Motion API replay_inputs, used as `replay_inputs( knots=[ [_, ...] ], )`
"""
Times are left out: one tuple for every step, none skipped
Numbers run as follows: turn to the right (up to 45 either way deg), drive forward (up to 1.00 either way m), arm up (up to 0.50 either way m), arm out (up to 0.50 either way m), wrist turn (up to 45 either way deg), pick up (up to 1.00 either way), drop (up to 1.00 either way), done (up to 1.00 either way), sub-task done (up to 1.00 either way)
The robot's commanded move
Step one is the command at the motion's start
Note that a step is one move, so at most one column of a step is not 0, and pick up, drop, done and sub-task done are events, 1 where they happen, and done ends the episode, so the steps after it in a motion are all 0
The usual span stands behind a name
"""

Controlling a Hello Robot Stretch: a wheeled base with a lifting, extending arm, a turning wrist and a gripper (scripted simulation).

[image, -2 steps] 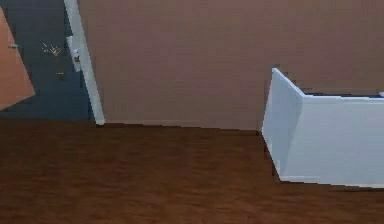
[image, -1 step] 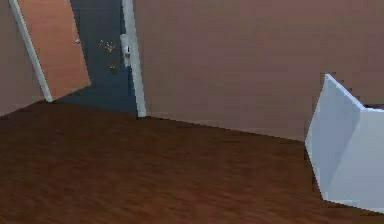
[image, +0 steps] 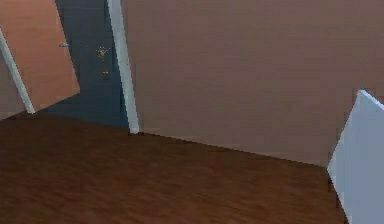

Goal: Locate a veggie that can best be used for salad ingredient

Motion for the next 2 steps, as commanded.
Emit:
replay_inputs(
  knots=[
    [-42.0, 0.00, 0.00, 0.00, 0.0, 0.00, 0.00, 0.00, 0.00],
    [0.0, 0.35, 0.00, 0.00, 0.0, 0.00, 0.00, 0.00, 0.00]
  ],
)
